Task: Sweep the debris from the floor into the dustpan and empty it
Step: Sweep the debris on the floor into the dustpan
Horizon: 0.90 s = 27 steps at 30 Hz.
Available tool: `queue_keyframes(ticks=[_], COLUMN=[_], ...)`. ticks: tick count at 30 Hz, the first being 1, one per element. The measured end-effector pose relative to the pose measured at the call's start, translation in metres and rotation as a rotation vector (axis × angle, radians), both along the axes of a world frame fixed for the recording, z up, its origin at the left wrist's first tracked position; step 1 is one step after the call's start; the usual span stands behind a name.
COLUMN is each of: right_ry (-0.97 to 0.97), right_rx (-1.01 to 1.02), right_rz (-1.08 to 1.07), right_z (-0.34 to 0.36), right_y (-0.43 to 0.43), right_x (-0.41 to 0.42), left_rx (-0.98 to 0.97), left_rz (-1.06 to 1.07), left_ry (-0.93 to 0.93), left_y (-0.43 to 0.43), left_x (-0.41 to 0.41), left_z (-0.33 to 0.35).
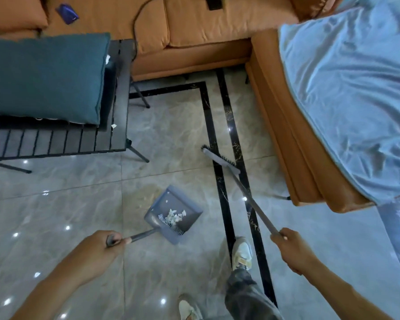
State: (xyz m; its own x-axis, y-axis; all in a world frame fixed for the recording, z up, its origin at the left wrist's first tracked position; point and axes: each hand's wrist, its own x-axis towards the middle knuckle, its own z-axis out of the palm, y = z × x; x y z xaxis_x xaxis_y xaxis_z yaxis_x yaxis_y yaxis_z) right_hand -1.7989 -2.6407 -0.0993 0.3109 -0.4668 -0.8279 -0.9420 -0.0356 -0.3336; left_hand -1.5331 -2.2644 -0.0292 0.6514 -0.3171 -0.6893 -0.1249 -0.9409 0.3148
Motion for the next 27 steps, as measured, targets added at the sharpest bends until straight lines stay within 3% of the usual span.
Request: queue_keyframes(ticks=[9, 13, 15, 16, 20, 27], right_ry=[0.142, 0.205, 0.275, 0.286, 0.371, 0.358], right_rx=[-0.257, -0.271, -0.123, -0.185, -0.240, -0.096], right_rz=[0.268, 0.260, 0.245, 0.271, 0.047, -0.273], right_z=[-0.038, -0.045, -0.063, -0.063, -0.022, 0.015], right_y=[-0.023, 0.005, 0.019, 0.028, 0.091, 0.160], right_x=[-0.047, -0.110, -0.165, -0.185, -0.222, -0.287], left_rx=[0.038, 0.055, 0.047, 0.042, 0.040, 0.057], left_rz=[-0.167, -0.310, -0.379, -0.404, -0.558, -0.909], left_ry=[0.023, 0.036, 0.044, 0.045, 0.078, 0.062], left_y=[-0.047, -0.055, -0.059, -0.063, -0.092, -0.164], left_x=[0.026, 0.044, 0.049, 0.050, 0.048, -0.006], left_z=[-0.011, -0.013, -0.015, -0.015, -0.014, -0.016])
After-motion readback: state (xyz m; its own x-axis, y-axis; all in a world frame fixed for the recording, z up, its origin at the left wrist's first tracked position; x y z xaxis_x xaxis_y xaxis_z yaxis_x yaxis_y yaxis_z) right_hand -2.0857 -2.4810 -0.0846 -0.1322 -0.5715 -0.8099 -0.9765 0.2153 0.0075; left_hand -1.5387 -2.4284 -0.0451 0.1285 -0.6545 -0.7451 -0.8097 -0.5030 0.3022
